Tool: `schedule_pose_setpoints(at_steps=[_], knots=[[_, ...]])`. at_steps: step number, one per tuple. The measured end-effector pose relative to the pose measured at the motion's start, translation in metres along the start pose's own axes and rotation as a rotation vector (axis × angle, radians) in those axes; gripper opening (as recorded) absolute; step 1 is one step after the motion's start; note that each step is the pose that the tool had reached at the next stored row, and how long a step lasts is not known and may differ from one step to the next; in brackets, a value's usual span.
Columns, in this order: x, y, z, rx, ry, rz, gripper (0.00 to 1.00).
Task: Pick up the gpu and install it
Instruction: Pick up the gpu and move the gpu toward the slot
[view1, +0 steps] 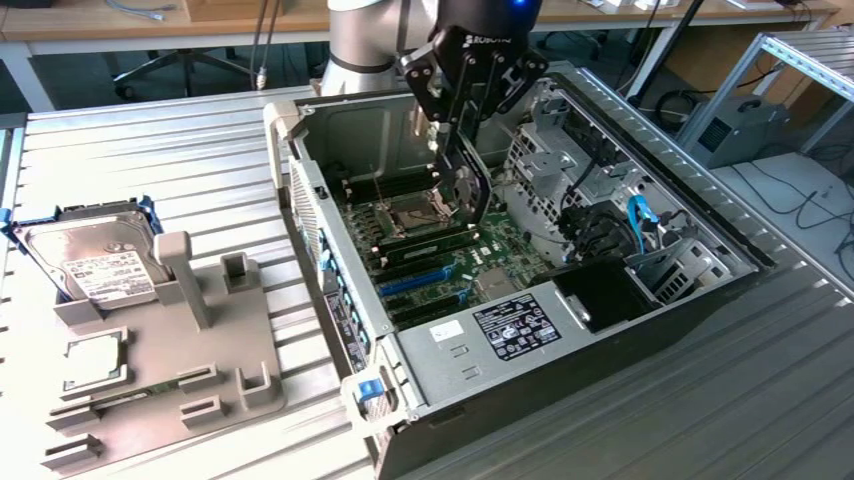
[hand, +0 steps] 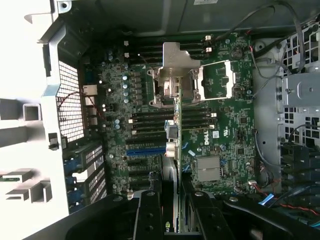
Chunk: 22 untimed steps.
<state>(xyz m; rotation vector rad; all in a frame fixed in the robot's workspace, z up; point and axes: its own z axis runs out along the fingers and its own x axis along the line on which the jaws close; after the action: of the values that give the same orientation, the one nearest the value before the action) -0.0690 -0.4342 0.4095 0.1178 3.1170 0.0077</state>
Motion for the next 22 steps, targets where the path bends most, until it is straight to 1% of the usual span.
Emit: schedule_pose_setpoints(at_steps=[22], knots=[[-0.020,0.0015,0.0052,0.0000,0.0000,0.000,0.26]])
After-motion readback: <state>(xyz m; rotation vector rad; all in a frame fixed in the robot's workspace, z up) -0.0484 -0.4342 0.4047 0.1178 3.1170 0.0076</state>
